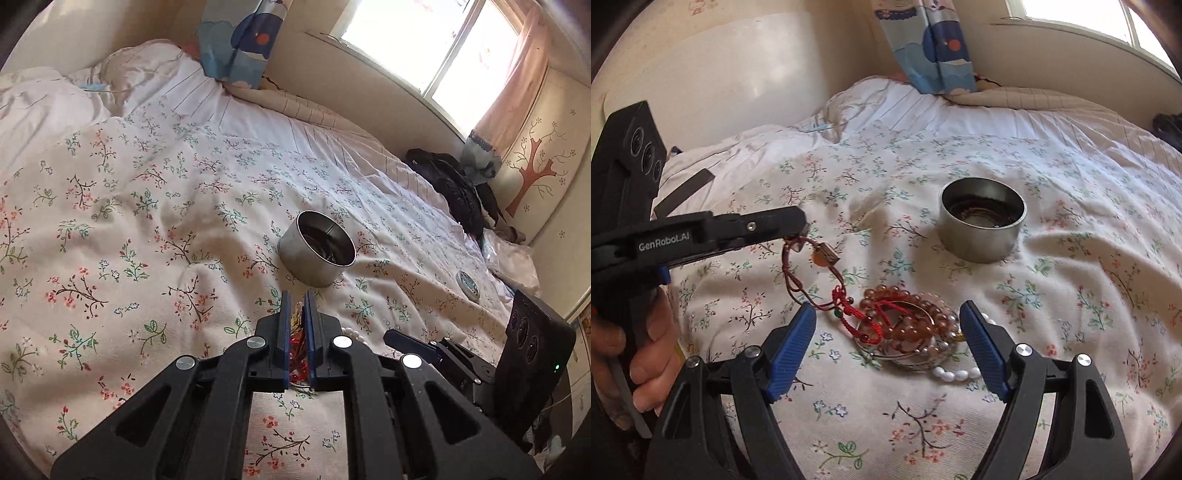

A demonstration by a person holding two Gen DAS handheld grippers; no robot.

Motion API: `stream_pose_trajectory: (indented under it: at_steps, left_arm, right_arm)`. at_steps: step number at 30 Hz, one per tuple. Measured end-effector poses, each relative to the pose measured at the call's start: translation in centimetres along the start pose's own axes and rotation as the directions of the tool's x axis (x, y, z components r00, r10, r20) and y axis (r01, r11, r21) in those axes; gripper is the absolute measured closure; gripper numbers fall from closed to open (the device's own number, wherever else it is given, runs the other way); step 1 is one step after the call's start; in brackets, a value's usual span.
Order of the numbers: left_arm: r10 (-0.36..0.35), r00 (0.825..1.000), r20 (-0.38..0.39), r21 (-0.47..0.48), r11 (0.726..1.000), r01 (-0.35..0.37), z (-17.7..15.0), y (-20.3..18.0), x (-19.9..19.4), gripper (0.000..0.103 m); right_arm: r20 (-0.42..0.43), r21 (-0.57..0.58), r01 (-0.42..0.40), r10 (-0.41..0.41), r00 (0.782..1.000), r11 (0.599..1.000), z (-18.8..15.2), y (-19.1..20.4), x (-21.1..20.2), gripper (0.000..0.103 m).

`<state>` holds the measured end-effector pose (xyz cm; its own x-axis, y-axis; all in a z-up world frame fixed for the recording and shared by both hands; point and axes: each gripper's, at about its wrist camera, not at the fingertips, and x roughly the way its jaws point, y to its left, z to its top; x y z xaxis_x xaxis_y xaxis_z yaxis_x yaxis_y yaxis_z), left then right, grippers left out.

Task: Organize jewelry
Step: 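Close the right gripper on the red bead strand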

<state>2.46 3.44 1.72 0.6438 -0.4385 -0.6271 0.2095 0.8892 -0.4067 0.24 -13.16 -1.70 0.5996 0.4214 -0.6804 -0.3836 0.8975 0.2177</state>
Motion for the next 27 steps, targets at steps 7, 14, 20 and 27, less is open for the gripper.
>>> stream_pose_trajectory:
  at_steps: [7,14,20,27]
  left_arm:
    - [0.003,1.000,0.009,-0.013,1.000,-0.002,0.2,0.8,-0.4,0.097]
    - [0.006,1.000,0.009,-0.014,1.000,-0.005,0.3,1.2,-0.3,0.097]
    - [0.007,1.000,0.012,-0.024,1.000,-0.007,0.4,1.6,-0.4,0.097]
    - [0.011,1.000,0.018,-0.028,1.000,-0.010,0.5,1.7,-0.4,0.096]
  right_arm:
    - [-0.099,-0.127,-0.024,0.011,0.995,0.992,0.1,2.3,3.3,0.057]
    - [-0.172,-0.119,-0.048,0.027,0.985,0.992,-0.1,1.9,5.1,0.096]
    - [-0.124,-0.025,-0.084,0.080,0.989,0.996,0.2,0.6,3.2,0.098]
    - [-0.144,-0.085,-0.072,0.059,0.988,0.994,0.5,1.8,4.6,0.040]
